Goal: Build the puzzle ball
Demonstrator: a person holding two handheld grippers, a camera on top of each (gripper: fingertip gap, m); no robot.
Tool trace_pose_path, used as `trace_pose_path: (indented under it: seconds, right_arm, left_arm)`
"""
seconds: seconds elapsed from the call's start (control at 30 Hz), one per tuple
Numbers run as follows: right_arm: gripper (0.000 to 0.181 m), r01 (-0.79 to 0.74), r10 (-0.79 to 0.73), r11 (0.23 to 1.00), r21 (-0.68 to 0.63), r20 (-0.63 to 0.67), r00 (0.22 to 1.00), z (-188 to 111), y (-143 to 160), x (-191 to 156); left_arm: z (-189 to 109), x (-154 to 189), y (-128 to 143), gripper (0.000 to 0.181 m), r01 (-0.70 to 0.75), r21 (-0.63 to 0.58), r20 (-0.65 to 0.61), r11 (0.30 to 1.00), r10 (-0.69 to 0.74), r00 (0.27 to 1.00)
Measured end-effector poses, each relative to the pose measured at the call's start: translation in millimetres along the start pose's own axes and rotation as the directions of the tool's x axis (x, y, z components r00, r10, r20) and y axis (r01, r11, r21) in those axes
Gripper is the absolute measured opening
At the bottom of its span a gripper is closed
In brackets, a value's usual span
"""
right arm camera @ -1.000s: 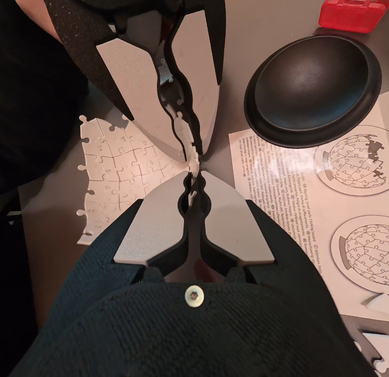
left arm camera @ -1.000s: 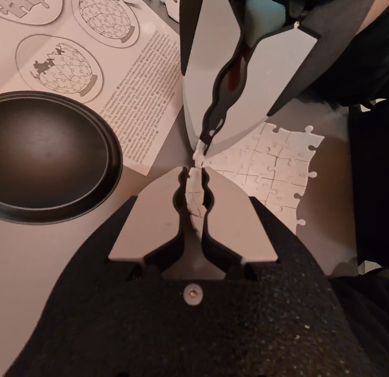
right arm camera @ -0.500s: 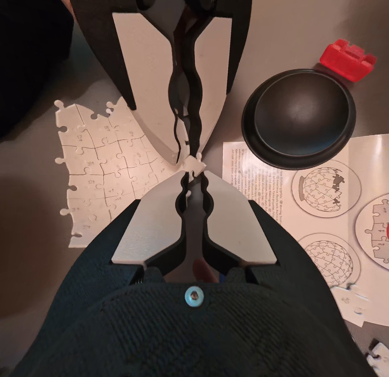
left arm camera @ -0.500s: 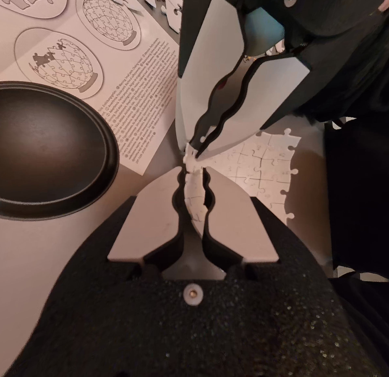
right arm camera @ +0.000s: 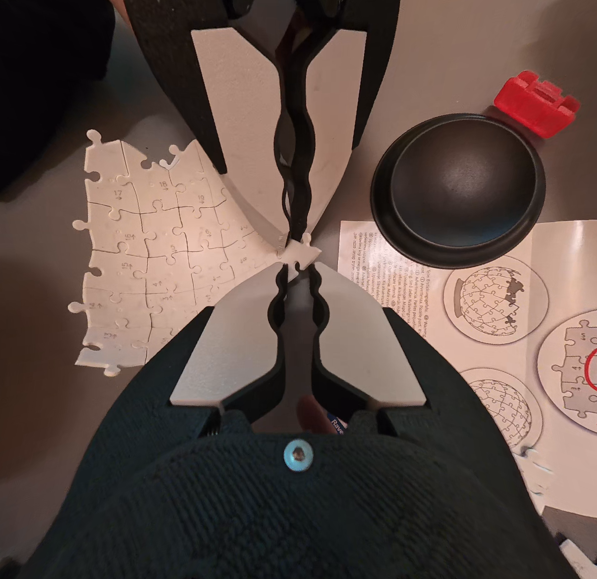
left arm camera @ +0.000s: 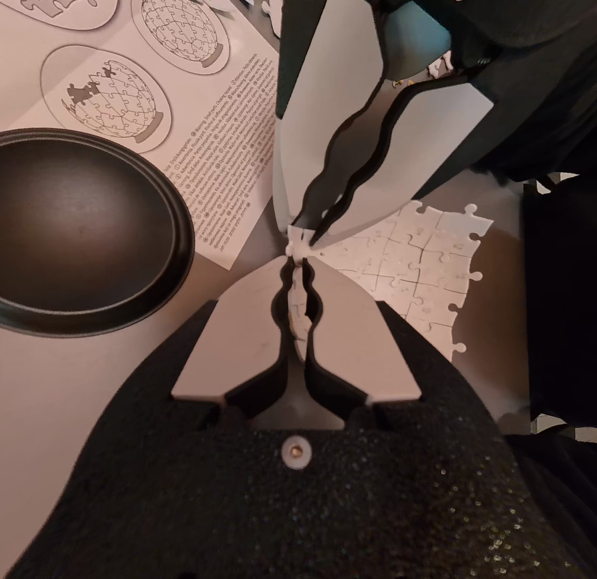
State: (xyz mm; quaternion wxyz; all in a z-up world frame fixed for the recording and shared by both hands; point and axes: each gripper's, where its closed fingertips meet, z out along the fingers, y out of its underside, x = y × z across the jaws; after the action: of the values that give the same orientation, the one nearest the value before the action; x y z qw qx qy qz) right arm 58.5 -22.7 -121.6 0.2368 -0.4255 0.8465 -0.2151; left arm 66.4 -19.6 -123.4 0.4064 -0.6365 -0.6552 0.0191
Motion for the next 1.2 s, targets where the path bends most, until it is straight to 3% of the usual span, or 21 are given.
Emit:
trace_pose_path:
  seconds: [0.23, 0.43, 0.63, 0.8, 1.2]
  right_arm:
    - [0.024, -0.097, 0.095, 0.994, 0.051, 0.035, 0.995, 2.0, -3.0, 1.1]
    - [0.032, -0.23, 0.209, 0.969, 0.091, 0.194, 0.958, 3.8, -7.9, -11.8]
    - [0.026, -0.277, 0.262, 0.96, 0.035, 0.229, 0.937, 9.4, -0.6, -13.7]
    - [0.007, -0.287, 0.272, 0.958, 0.02, 0.263, 0.926, 9.1, -1.9, -16.6]
    - [0.004, -0.279, 0.264, 0.96, 0.023, 0.254, 0.931, 10.9, -1.2, -15.3]
  left_arm:
    - [-1.2, 2.6, -0.9, 0.003, -0.005, 0.008, -0.009, 1.0, 0.005, 1.0]
    - [-1.6, 2.7, -0.8, 0.003, -0.009, 0.004, 0.0, 1.0, 0.009, 1.0]
    - [-2.0, 2.5, -2.1, 0.003, -0.006, 0.005, 0.011, 1.0, 0.006, 1.0]
    - [-2.7, 2.7, -2.0, 0.004, -0.009, 0.002, 0.016, 1.0, 0.009, 1.0]
    - [-11.5, 4.4, -4.5, 0.007, 0.005, 0.027, 0.024, 1.0, -0.006, 1.0]
